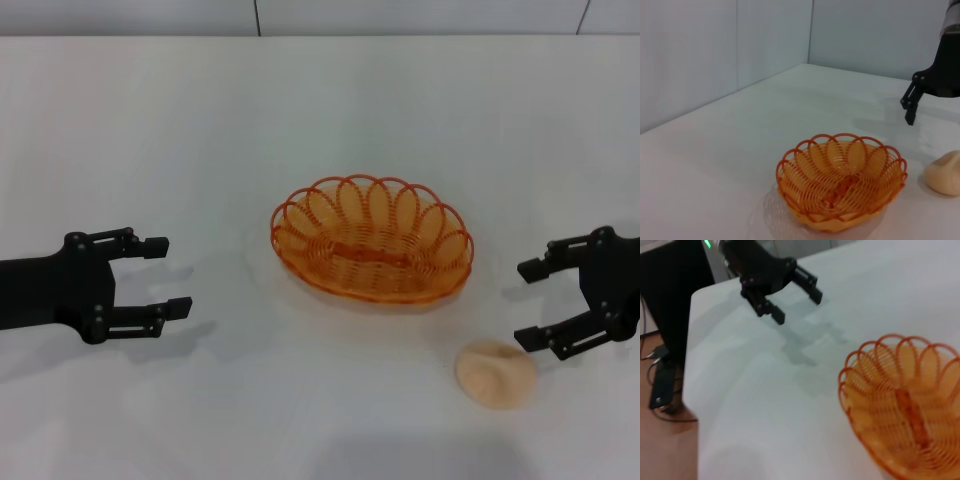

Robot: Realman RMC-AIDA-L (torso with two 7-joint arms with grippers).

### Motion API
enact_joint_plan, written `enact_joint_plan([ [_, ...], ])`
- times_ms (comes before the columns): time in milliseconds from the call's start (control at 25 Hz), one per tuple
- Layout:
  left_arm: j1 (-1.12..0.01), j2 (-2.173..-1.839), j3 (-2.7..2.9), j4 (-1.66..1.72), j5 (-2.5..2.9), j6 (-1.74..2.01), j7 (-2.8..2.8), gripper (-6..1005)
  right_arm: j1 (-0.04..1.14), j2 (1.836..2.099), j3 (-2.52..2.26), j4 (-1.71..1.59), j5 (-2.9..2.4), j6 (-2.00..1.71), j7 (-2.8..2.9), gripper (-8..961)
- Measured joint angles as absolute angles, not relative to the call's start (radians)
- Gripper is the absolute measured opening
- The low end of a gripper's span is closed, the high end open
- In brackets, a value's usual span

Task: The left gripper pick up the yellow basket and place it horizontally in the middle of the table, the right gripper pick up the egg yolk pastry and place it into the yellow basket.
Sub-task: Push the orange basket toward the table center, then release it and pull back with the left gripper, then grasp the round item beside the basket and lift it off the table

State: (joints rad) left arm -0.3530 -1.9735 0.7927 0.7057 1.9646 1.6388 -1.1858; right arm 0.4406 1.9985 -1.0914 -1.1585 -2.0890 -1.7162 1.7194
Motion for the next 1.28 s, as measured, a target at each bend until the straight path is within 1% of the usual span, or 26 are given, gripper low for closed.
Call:
enact_joint_plan([
  [200,-0.364,-1.974,0.792,0.706,1.969,1.638,-1.185,800,0.463,2.001,-1.122,-1.163,-2.133,-1.744,1.794,839],
  [440,-0.375,-1.977,0.792,0.706,1.969,1.639,-1.183,798,0.461,2.003,-1.173,-1.133,-2.150,-1.744,1.801,838],
  [1120,-0.379,-1.984,0.793,0.704,1.976,1.647,-1.182,794,0.450,2.009,-1.247,-1.052,-2.151,-1.646,1.771,722],
  [1280,-0.379,-1.984,0.793,0.704,1.974,1.645,-1.181,793,0.448,2.011,-1.248,-1.050,-2.143,-1.645,1.745,635],
])
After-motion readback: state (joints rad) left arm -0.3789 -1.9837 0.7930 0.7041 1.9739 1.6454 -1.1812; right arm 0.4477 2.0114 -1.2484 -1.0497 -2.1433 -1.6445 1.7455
